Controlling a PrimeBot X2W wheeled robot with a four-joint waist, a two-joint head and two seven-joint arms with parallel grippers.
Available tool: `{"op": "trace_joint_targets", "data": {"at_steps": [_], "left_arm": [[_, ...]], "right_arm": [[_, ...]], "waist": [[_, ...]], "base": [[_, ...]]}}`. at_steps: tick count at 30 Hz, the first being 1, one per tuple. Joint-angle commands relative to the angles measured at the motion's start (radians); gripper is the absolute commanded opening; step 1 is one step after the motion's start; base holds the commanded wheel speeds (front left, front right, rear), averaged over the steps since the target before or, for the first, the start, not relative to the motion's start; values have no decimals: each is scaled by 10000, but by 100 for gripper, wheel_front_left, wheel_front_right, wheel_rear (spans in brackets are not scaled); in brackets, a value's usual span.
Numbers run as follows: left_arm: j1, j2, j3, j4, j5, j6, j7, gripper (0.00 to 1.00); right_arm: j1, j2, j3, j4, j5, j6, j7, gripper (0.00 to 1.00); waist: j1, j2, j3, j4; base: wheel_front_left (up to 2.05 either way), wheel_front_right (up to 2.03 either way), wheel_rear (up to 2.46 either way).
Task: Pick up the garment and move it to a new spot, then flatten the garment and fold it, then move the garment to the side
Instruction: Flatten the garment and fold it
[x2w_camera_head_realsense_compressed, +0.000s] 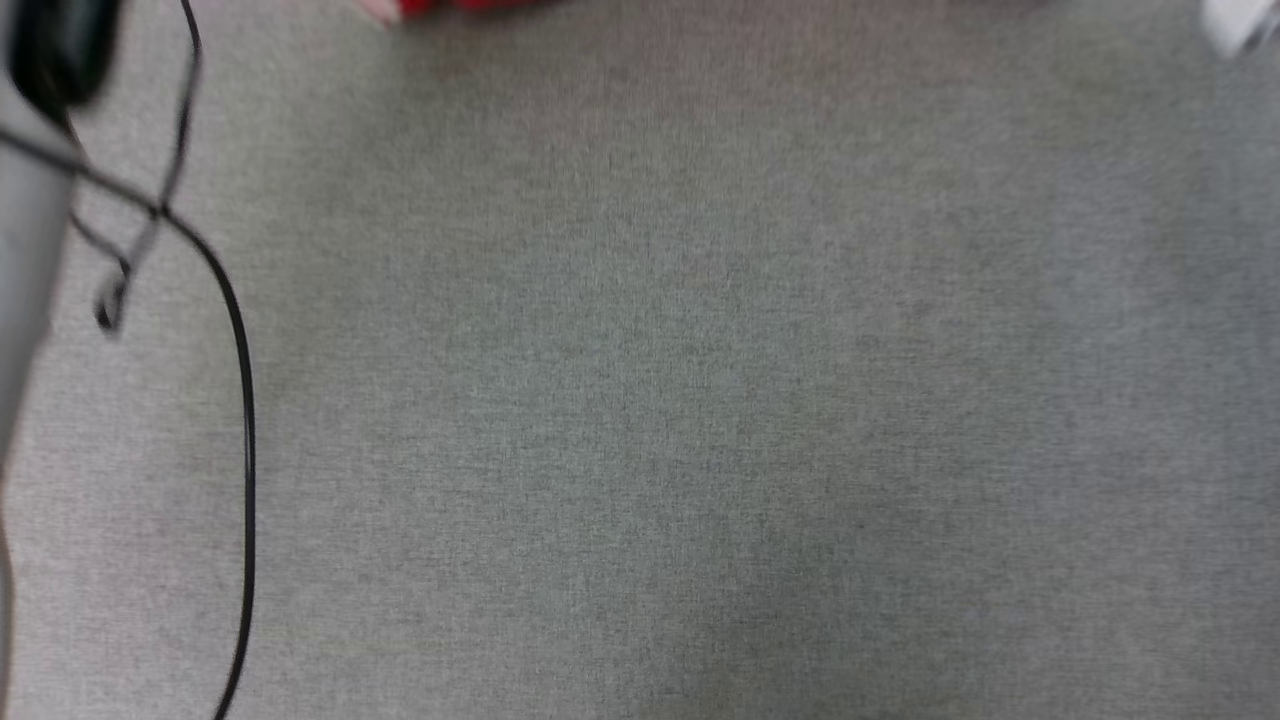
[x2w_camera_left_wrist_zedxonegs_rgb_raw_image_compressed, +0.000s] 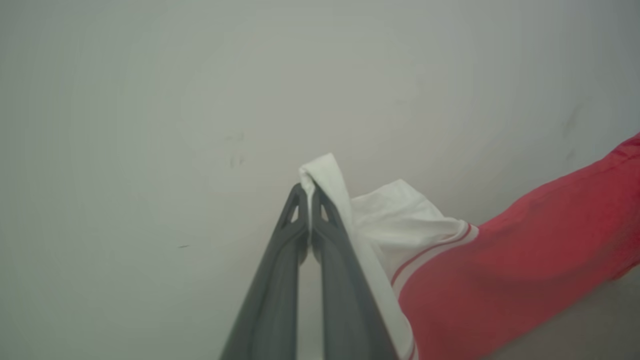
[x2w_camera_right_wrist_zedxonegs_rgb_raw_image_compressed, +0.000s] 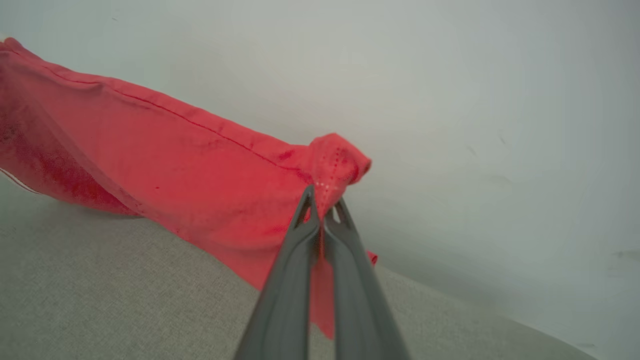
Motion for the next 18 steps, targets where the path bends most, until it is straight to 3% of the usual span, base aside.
{"op": "trace_joint_targets", "data": {"at_steps": [1,18], "left_arm": [[788,131,64,-306,-101,124,-57,0],[9401,1137,43,-4842,-1530,2273,236,0]], "right_arm": [[624,-97,225,-114,194,-12,-122,0],[5474,-1220,2360,-1630,1306,-12,-275,0]], "waist": [[1,0,-459,-47],[1,0,-3185,27]], "base": [[0,0,0],[0,0,0]]}}
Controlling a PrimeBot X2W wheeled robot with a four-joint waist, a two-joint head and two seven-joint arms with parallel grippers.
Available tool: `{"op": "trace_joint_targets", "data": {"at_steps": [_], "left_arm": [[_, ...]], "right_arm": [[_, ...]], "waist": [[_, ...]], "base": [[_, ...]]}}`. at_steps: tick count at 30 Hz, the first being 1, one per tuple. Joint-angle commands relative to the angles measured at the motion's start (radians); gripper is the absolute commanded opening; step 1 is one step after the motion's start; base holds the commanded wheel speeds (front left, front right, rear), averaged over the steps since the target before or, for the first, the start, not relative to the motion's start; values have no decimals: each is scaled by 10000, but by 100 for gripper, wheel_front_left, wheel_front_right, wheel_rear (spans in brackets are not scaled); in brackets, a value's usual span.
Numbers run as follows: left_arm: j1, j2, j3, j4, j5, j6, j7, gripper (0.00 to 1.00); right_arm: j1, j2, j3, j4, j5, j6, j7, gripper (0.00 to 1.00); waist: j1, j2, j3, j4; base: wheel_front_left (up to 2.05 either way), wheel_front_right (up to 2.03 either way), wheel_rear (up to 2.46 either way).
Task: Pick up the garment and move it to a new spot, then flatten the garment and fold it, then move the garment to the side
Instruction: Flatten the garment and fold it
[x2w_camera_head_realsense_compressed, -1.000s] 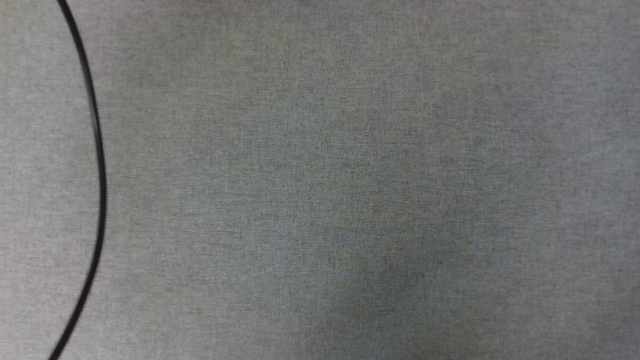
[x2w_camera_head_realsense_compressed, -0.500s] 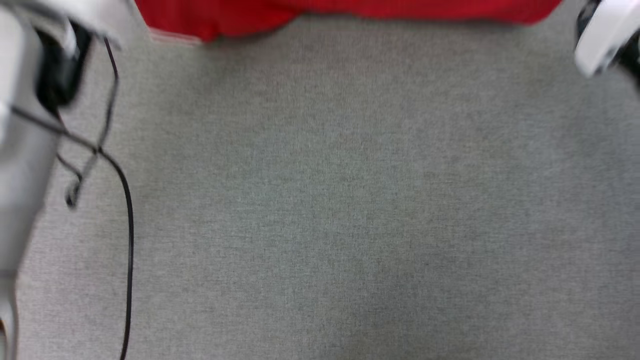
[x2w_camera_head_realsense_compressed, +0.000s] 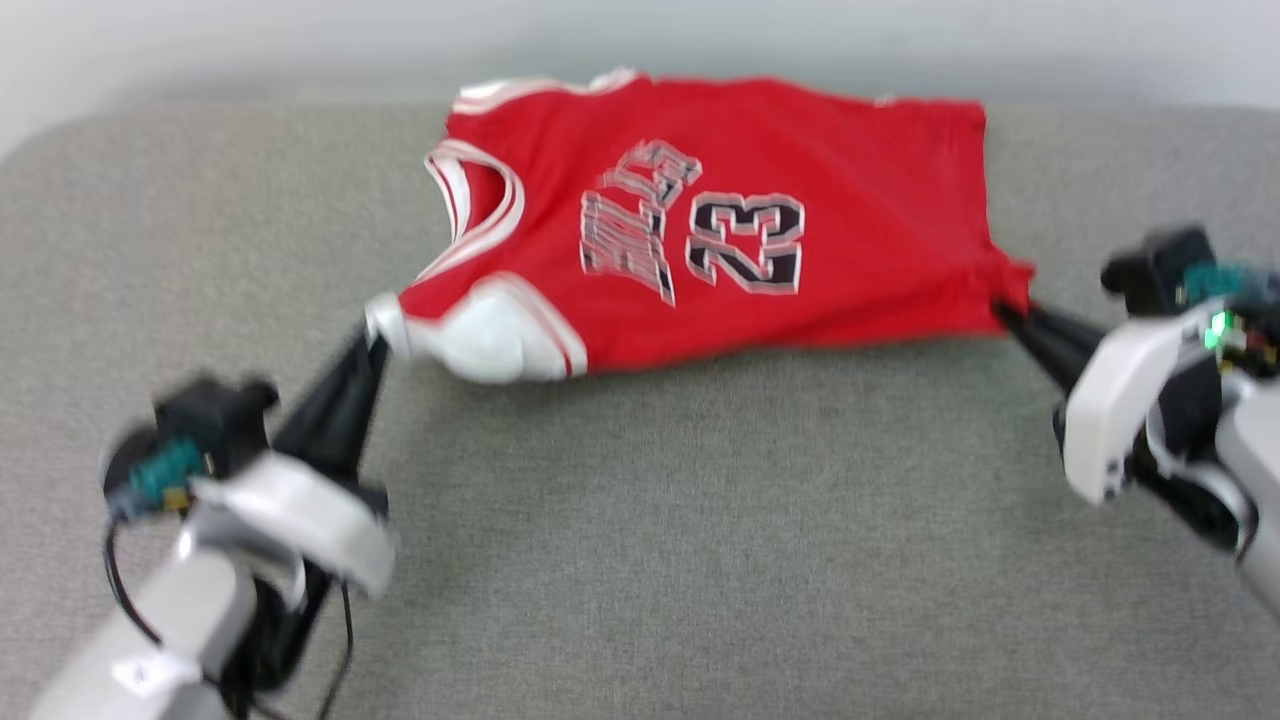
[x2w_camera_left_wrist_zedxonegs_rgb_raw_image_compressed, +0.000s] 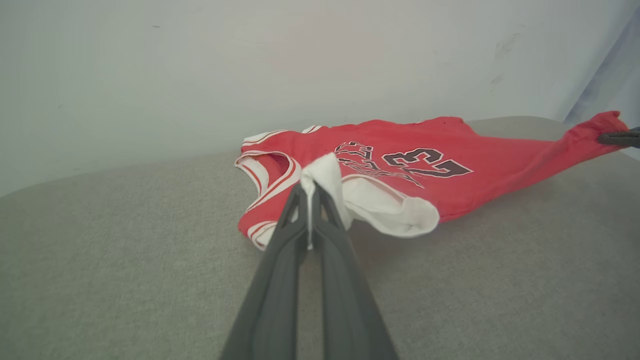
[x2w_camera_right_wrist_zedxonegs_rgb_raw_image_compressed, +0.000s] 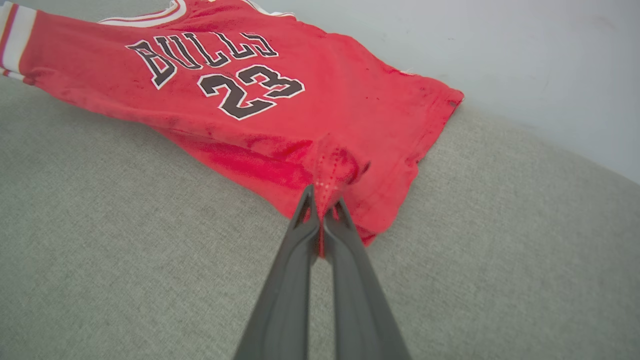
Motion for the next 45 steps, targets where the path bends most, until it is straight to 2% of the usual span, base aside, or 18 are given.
{"op": "trace_joint_targets", "data": {"at_steps": [1,8,17,22,25,30,36,45], "left_arm": [[780,145,-67,-336,-194,218,103,0],[3311,423,-470,-1112,-1077,567,528,0],[5756,726,-601,-1481,-1993,1097,565,0],[6653,561,-710,-1495,-2366,1266,487,0],[6977,462,-821,-1433,-2536,1212,513,0],[7041,358,-806,-1335,-2557,1190,376,0],[6322,511,-791,-1264,-2121,1017,347,0],[4183,833,-949,-895,-1303,356,1082,0]], "right_arm": [[569,-182,124,-133,131,-12,-42,0],[2457,-764,414,-785,498,-10,59,0],[5001,-1160,137,-1333,615,-12,10,0],[6224,-1241,-242,-1511,447,-12,-71,0],[6879,-1223,-539,-1604,371,-12,-35,0],[7408,-1110,-987,-1836,250,-12,72,0],[7657,-790,-1653,-2141,2,-12,228,0],[7296,-562,-2337,-2675,-146,-12,678,0]], "waist": [[4,0,-656,44],[4,0,-1677,126],[4,0,-2581,136],[4,0,-2738,117],[4,0,-2804,112],[4,0,-2833,66],[4,0,-2842,-32],[4,0,-2602,-282]], "base": [[0,0,0],[0,0,0],[0,0,0],[0,0,0],[0,0,0],[0,0,0],[0,0,0],[0,0,0]]}}
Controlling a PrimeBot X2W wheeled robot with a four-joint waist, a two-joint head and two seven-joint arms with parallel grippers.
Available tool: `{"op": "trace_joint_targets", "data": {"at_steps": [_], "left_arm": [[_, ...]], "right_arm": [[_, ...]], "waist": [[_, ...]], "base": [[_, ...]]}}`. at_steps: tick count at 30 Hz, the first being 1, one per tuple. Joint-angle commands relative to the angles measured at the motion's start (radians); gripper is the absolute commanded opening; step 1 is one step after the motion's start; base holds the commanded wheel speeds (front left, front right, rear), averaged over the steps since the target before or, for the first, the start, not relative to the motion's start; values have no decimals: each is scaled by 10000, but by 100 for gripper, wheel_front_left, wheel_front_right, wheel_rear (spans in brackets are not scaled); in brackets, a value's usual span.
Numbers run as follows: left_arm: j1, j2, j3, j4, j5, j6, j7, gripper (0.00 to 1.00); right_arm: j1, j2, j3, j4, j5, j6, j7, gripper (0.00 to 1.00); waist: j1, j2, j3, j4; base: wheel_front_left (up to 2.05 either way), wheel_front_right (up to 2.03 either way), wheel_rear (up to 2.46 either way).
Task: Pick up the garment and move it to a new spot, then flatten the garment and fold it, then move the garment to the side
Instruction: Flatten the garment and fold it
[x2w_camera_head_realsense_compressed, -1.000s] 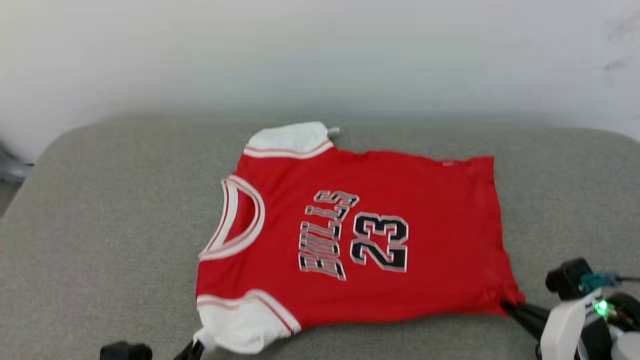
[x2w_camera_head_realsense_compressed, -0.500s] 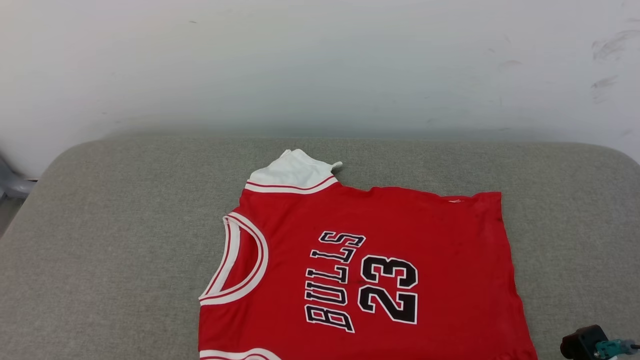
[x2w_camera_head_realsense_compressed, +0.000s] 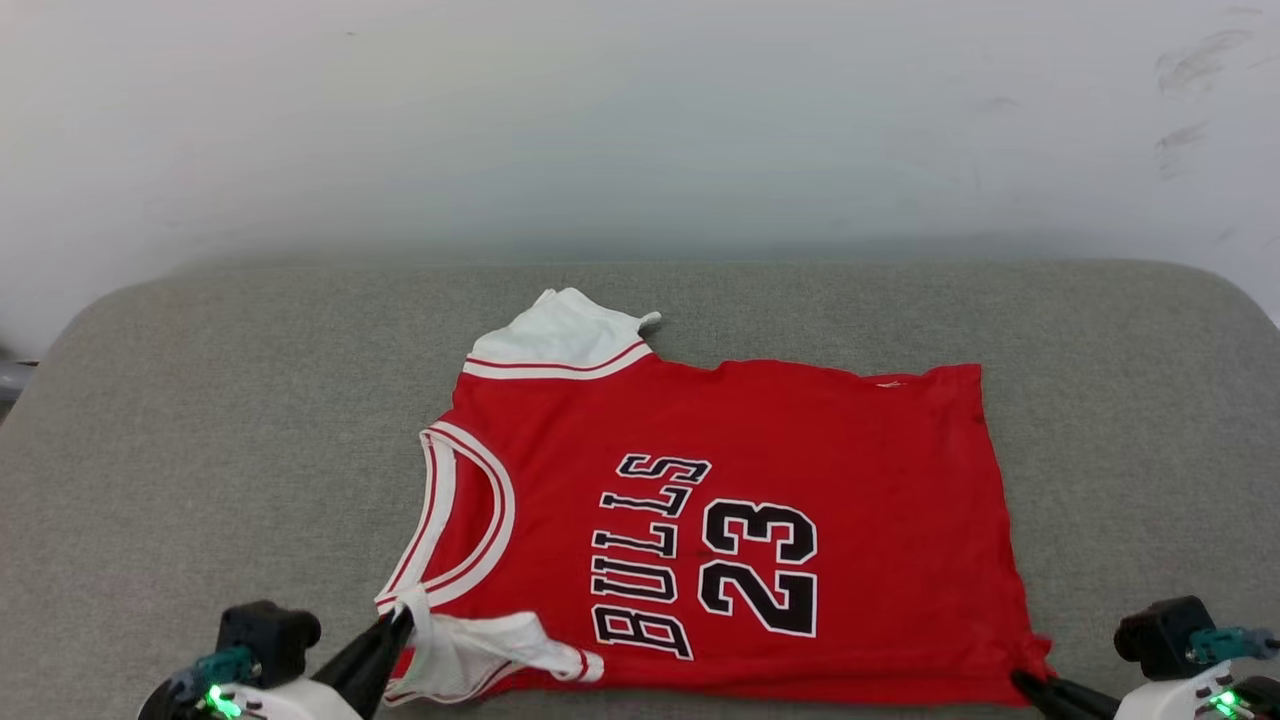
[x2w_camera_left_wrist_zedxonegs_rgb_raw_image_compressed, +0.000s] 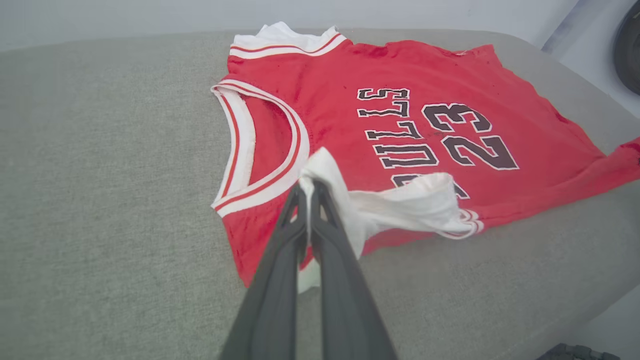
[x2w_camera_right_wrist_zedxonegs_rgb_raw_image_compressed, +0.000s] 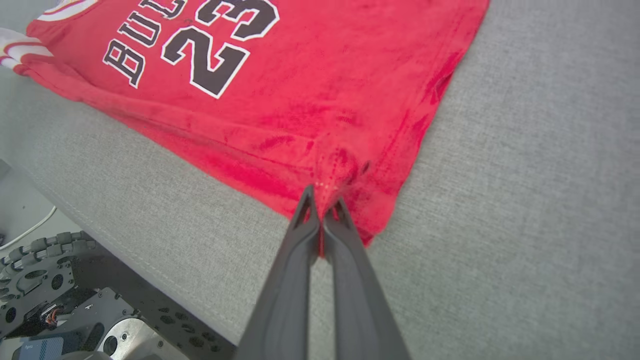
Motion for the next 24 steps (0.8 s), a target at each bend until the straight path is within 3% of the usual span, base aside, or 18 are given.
{"op": "trace_joint_targets", "data": {"at_steps": [1,13,24], "left_arm": [[-394,55,-3,142,96,-116,118,0],[-3198,-327,57,2069,447,-1126,679,0],[-4855,-1069,-237,4678,781,-1871,638,0]], "right_arm": [[-182,56,-136,-97,70,-12,65,0],[-1178,378,-772,-262,91,-12,298,0],[-2187,777,-553,483,-115,-12,304,0]], "waist": [[-1,-1,112,-82],[-1,-1,1611,-486],[-1,-1,2763,-546]], "base": [[0,0,0],[0,0,0],[0,0,0]]}}
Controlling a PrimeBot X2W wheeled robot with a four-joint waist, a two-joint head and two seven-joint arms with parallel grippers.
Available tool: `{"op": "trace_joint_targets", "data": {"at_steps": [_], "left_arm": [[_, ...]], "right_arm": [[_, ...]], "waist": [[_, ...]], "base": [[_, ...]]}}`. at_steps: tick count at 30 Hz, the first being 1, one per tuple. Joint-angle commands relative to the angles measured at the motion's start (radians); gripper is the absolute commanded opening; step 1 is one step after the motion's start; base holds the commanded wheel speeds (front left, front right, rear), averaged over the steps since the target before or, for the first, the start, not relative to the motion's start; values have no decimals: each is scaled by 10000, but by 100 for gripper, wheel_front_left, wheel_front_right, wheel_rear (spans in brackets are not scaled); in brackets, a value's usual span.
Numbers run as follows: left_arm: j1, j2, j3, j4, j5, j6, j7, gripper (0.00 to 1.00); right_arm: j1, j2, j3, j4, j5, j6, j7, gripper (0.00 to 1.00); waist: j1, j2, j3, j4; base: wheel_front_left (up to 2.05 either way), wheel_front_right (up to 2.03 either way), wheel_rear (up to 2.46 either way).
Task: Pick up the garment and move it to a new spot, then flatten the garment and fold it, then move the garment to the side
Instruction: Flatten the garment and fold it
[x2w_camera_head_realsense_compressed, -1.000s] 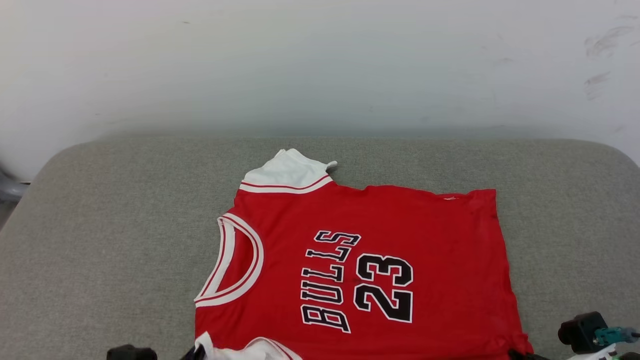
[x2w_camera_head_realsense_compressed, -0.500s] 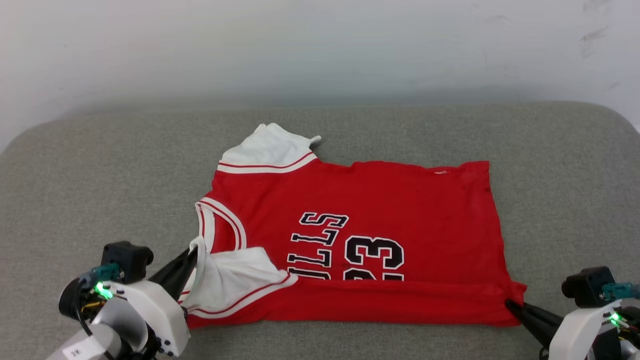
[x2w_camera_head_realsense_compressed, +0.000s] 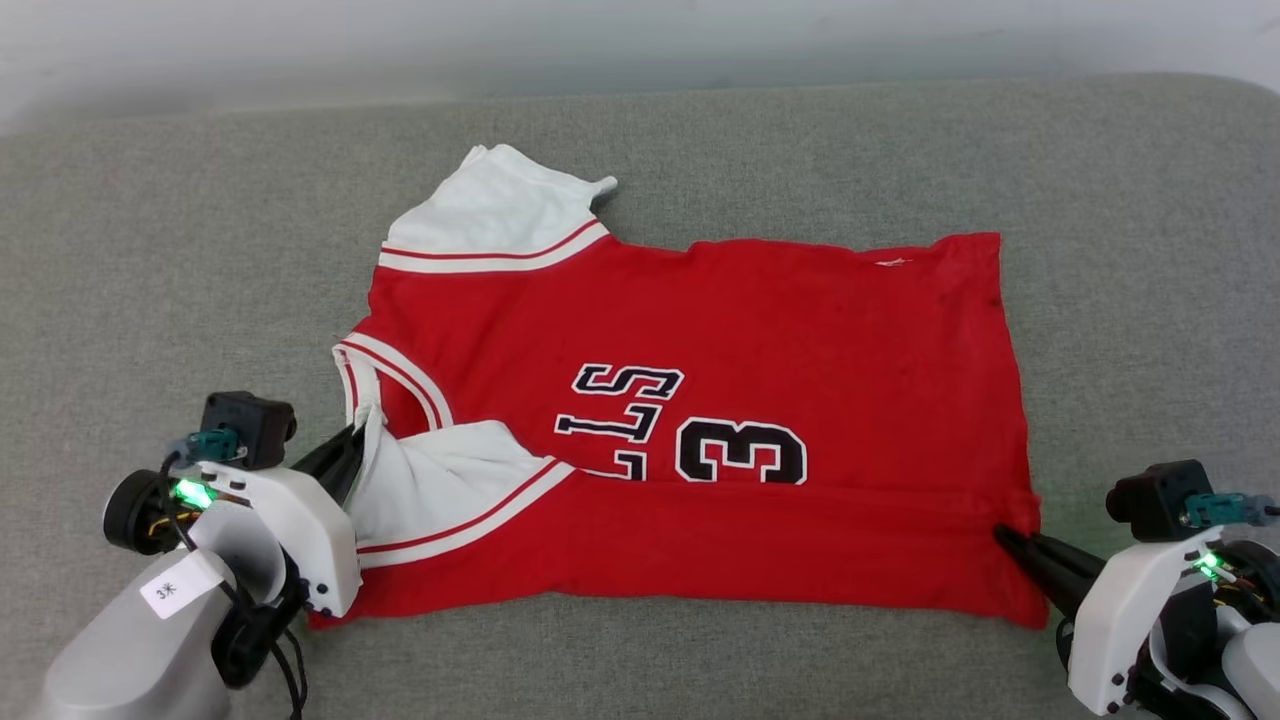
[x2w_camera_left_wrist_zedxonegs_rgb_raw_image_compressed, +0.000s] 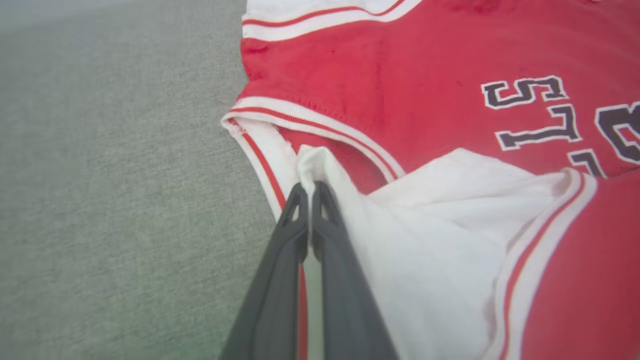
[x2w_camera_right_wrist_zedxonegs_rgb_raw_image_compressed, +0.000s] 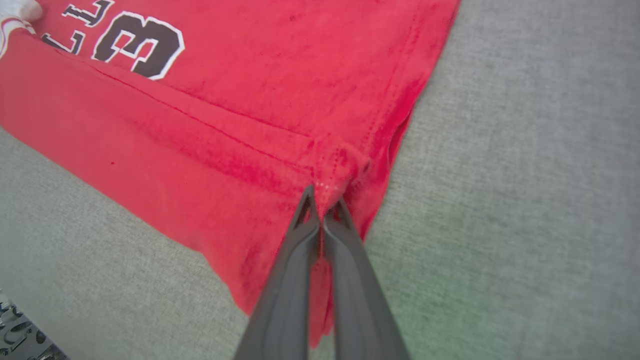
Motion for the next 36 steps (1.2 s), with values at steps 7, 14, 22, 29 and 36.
{"op": "trace_joint_targets", "data": {"at_steps": [7,14,22,29,36], "left_arm": [[-409,-677,-430,1712,35,-499,-350,0],[-739,-797,-559,2427,7,-646,-739,100],[-1138,-221,-763,1800,-131,-722,-135,100],[-1443,561,-978,449,-1118,-738,2330,100],[-1534,1111,-1421,-748,-2345,-741,5519,100]], "right_arm": [[-372,240,373,552,20,-12,-24,0],[-291,263,246,520,78,-12,-481,100],[331,337,-217,148,-136,-10,-873,100],[744,542,-691,-101,-456,-10,-719,100],[870,766,-939,-335,-719,-10,-470,100]], "waist": [[-3,0,238,-22],[-3,0,-300,160],[-3,0,-1148,563],[-3,0,-1487,749],[-3,0,-1556,714]], "base": [[0,0,0],[0,0,0],[0,0,0],[0,0,0],[0,0,0]]}}
